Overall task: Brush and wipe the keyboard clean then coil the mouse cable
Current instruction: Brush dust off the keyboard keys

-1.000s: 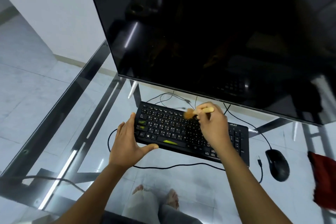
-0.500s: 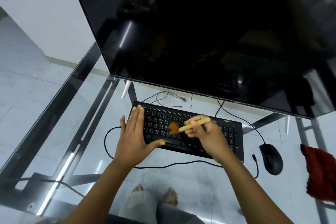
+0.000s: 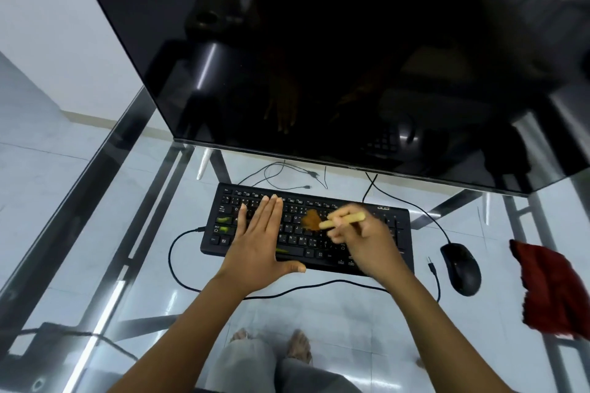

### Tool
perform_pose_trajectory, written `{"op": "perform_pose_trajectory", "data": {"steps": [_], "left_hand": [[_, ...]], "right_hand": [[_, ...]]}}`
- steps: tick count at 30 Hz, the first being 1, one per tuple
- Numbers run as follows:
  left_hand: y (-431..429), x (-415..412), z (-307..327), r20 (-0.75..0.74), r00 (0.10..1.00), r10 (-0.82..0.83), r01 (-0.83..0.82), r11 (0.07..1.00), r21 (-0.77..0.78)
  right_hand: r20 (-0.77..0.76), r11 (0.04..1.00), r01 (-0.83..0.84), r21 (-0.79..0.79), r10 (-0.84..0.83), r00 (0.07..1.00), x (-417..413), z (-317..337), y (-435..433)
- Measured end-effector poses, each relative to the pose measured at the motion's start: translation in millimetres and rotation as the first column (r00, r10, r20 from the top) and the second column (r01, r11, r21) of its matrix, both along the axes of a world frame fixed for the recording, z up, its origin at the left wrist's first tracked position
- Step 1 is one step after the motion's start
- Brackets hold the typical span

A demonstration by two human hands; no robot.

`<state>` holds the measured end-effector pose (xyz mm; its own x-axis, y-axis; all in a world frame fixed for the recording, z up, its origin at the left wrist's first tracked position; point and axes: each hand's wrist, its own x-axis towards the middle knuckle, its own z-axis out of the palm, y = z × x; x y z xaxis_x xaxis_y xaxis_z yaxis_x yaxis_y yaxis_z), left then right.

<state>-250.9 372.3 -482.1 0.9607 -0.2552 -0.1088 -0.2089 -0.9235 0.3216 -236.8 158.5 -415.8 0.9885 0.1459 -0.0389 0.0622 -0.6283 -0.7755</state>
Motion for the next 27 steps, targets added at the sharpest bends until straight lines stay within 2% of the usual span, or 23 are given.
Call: {"op": "perform_pose_trajectory", "data": {"steps": [3,4,6,8,10,12,14,16,18,20,22,23,25,27], "left_hand": [[-3,1,0,-0.003,1.000,0.023,-0.023,1.000,-0.003],[-4,1,0,-0.003,1.000,0.026,-0.026,1.000,0.004],[-4,0,0,0.000,1.000,0.024,-0.024,1.000,0.014],[-3,0,-1,0.002,1.000,0.028,-0.028,1.000,0.007],[-3,0,-1,-0.007,1.000,0.021,-0.021,1.000,0.016],[-2,-1,-1,-0.014,1.000,0.012,-0.012,1.000,0.022],[-3,0,-1,-0.017,1.000,0.016,-0.016,1.000,0.022],[-4,0,0,-0.022,1.000,0.018,-0.017,0.999,0.036],[-4,0,1,-0.021,1.000,0.012,-0.011,0.998,0.055],[-5,-1,2,-0.027,1.000,0.013,-0.012,0.999,0.046],[-7,-1,4,-0.026,1.000,0.017,-0.017,1.000,0.025],[-9,0,5,-0.019,1.000,0.019,-0.019,1.000,0.019],[-11,1,7,-0.013,1.000,0.019,-0.019,1.000,0.010],[-14,2,8,-0.011,1.000,0.020,-0.020,1.000,0.004]], "right_hand": [[0.191,0.997,0.030,-0.068,-0.017,0.981,-9,-5,-3],[0.187,0.996,-0.027,-0.088,0.043,0.981,-15,-6,-3],[0.074,0.979,-0.187,-0.083,0.193,0.978,-29,-6,-2],[-0.026,0.975,-0.220,0.037,0.221,0.975,-40,0,1],[0.054,0.986,-0.115,0.122,0.109,0.993,-42,-1,0],[0.053,0.992,-0.052,0.116,0.046,0.998,-41,-3,-4],[-0.077,0.988,-0.019,0.155,0.031,0.997,-40,-3,-7],[-0.190,0.961,0.070,0.266,-0.019,0.982,-36,4,-10],[-0.209,0.955,0.142,0.258,-0.089,0.974,-28,7,-15],[-0.178,0.970,0.179,0.163,-0.150,0.972,-18,3,-23],[-0.035,0.961,0.264,0.082,-0.262,0.964,-7,1,-29],[0.013,0.954,0.287,0.092,-0.289,0.957,-2,2,-29],[-0.082,0.946,0.241,0.216,-0.228,0.970,4,9,-20],[-0.216,0.972,0.093,0.214,-0.046,0.975,4,11,-6]]}}
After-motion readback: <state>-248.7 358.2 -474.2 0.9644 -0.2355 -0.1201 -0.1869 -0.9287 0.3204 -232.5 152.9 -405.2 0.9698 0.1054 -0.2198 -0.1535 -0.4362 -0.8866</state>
